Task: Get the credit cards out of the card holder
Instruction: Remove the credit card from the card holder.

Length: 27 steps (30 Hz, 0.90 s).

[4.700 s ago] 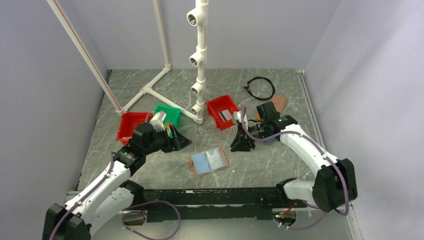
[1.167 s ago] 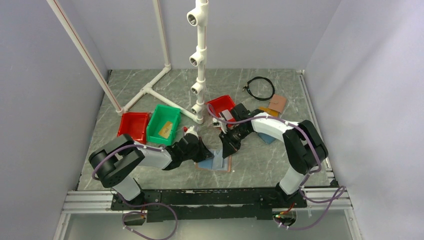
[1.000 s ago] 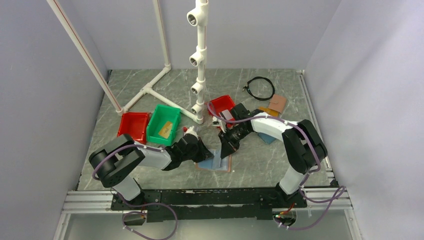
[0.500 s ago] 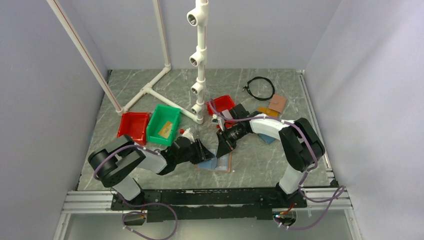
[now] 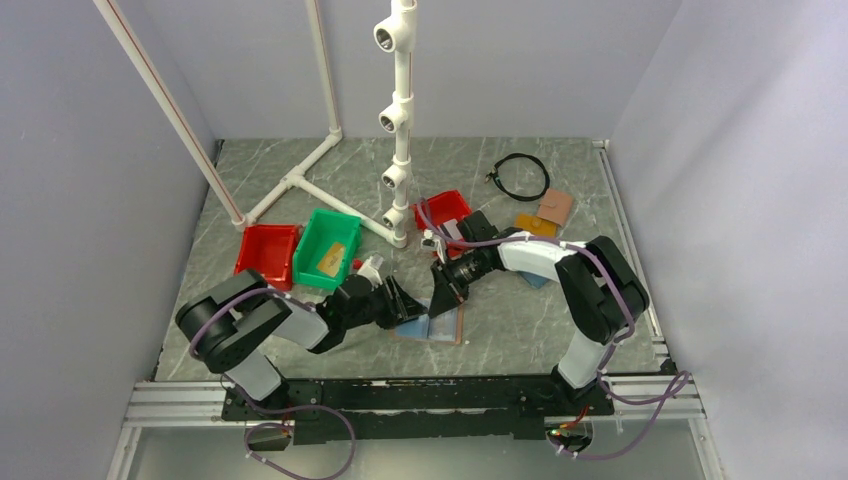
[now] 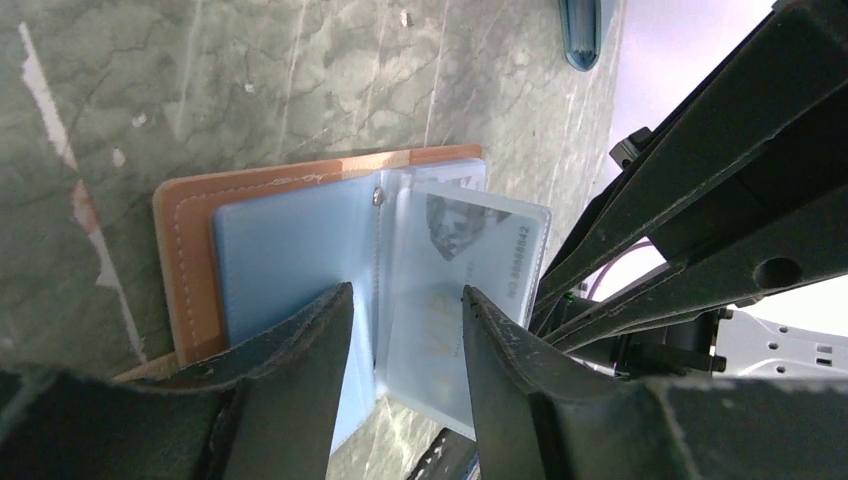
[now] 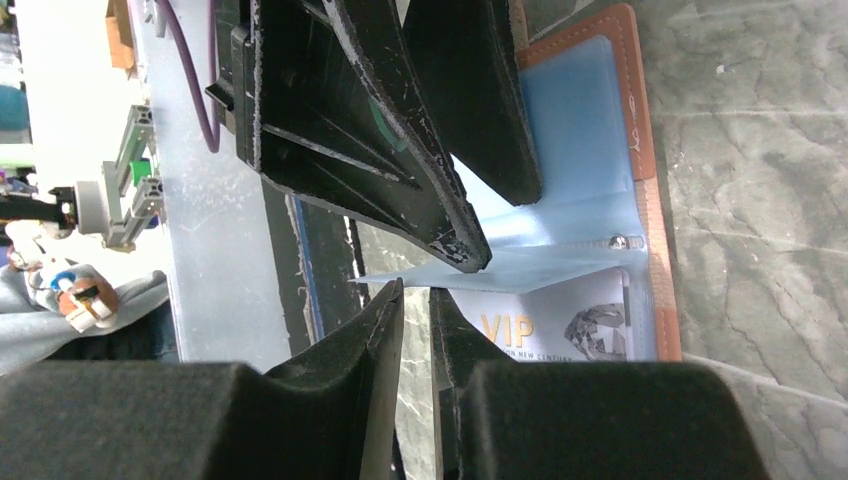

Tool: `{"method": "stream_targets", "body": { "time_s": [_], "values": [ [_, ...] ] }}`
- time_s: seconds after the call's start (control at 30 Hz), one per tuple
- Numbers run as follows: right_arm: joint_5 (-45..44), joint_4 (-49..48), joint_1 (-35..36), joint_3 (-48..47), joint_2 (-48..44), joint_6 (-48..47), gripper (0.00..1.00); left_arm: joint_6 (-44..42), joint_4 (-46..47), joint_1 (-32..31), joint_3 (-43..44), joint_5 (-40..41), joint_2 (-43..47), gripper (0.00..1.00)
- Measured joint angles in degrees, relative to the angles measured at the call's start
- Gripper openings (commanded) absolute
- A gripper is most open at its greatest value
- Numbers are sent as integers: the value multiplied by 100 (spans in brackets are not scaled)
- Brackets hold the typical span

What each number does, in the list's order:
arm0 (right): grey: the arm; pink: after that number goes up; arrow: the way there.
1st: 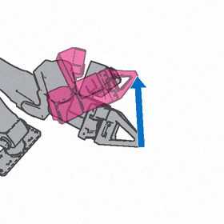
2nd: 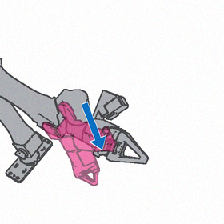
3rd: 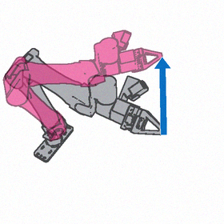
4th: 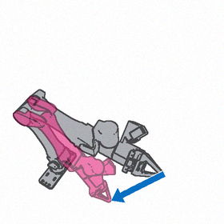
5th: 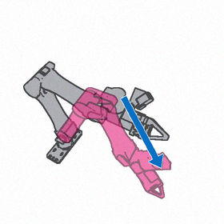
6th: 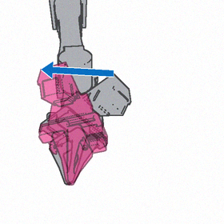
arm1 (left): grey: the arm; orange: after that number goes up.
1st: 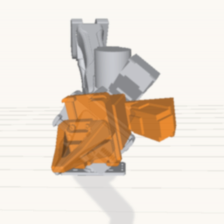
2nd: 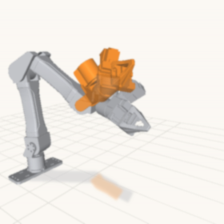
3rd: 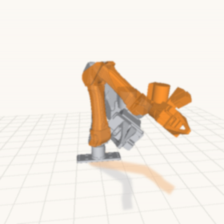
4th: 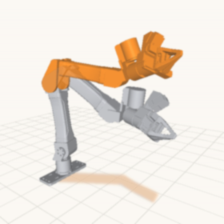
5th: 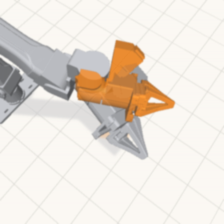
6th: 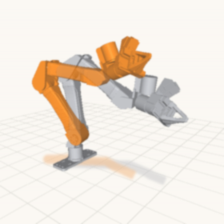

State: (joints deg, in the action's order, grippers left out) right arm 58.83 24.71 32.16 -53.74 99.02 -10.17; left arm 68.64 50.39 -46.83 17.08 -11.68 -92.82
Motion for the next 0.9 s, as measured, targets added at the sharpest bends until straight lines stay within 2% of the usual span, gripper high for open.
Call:
{"method": "stream_targets", "body": {
  "time_s": [0.2,0.37,0.77,0.9],
  "values": [
    [0,-225,90,44,0,61,18,-4,-533,0,-37,153,433,55],
    [-28,-341,98,81,0,127,19,-9,-608,4,-39,164,492,55],
    [-35,-378,116,87,0,68,31,11,-461,57,-168,164,557,58],
    [-37,-378,142,87,0,7,33,20,-573,63,-199,210,699,59]
  ]
}}
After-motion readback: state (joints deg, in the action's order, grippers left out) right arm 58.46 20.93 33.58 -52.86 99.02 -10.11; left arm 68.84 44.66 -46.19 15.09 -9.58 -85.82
